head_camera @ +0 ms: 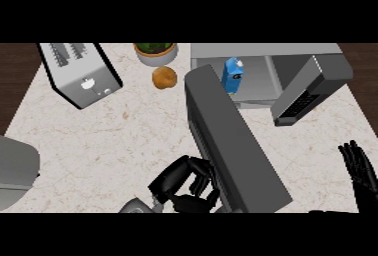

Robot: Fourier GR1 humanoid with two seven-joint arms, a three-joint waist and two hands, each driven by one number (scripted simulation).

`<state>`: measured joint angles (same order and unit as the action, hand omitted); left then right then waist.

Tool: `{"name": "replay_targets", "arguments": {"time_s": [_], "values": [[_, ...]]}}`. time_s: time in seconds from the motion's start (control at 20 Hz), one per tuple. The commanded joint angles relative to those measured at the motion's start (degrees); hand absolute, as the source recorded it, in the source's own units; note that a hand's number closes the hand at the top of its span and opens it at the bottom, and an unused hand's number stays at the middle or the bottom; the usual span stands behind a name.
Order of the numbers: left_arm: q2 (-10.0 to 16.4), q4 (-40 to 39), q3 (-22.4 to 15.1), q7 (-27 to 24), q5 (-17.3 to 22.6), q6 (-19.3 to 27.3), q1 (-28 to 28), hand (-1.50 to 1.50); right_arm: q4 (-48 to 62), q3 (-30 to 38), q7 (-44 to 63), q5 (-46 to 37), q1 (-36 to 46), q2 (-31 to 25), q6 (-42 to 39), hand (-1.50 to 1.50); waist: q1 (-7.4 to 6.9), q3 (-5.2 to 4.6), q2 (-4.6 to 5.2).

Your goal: Pick up the milk, place it into the microwave and close the microwave

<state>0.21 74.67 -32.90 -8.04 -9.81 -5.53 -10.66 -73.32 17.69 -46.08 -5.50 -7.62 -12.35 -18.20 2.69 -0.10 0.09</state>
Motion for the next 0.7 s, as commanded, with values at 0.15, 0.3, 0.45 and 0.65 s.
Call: {"name": "replay_targets", "arguments": {"time_s": [0.15, 0.3, 0.45, 0.65], "values": [[-0.2, -18.0, -13.1, -8.3, 11.2, 7.4, -11.1, 1.50, -6.4, 1.0, 2.2, 6.0, -1.6, -3.4, -6.9, -1.50, 1.07, -0.06, 0.49], [-0.2, -19.3, -18.5, -7.1, 15.8, 13.2, -14.5, 1.50, -11.8, -0.9, 1.7, 7.3, -5.2, -1.3, -7.2, -1.50, 2.36, -0.11, 0.44], [-0.2, -19.0, -20.8, -4.5, 17.9, 20.2, -15.8, 1.50, -10.3, -0.3, 2.1, 9.8, -1.0, -4.6, -9.5, -1.50, 3.90, -0.10, 0.89], [-0.2, -17.6, -21.9, -2.5, 22.6, 26.6, -19.2, 1.50, -15.9, 0.8, 2.5, 10.4, -1.8, -6.8, -7.8, -1.50, 5.95, -0.22, 0.80]]}}
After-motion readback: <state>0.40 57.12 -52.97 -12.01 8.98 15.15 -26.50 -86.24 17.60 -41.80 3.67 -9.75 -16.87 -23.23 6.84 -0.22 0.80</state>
